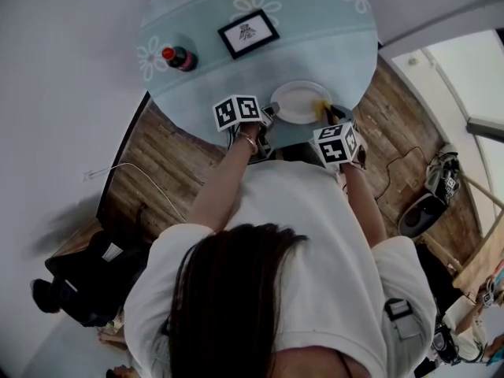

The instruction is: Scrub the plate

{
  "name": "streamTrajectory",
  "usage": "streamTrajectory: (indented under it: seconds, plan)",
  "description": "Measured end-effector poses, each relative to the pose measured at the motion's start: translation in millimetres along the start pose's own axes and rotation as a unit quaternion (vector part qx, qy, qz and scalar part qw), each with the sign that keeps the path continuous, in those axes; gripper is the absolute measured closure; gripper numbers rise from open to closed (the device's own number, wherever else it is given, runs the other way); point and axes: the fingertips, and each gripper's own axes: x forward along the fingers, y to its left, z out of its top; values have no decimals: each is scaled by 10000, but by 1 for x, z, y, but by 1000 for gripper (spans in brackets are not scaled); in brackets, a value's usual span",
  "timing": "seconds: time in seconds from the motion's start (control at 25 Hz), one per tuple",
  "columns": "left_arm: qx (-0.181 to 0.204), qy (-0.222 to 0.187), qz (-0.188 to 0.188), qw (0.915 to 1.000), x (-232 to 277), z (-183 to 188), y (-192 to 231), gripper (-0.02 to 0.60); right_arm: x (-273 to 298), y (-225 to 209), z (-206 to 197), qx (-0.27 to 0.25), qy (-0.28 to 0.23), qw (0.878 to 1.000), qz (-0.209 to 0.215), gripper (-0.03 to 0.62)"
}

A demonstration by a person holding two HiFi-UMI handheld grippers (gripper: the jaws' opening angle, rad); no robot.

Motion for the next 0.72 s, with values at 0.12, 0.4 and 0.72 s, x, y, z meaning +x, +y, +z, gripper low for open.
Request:
streamTrajectory:
  seconds: [0.12, 0.4, 0.72]
  plan:
    - [-6, 6, -14, 10000, 0, 1, 1, 537, 4, -5, 3, -97, 43, 9999, -36, 539]
    - [-6, 21, -29, 10000, -1, 0, 1, 535, 9, -12, 11, -316, 79, 9992, -245, 539]
    - [-87, 18, -104, 9999, 0, 1, 1, 537, 20, -12, 28, -697, 74, 9962, -510, 539]
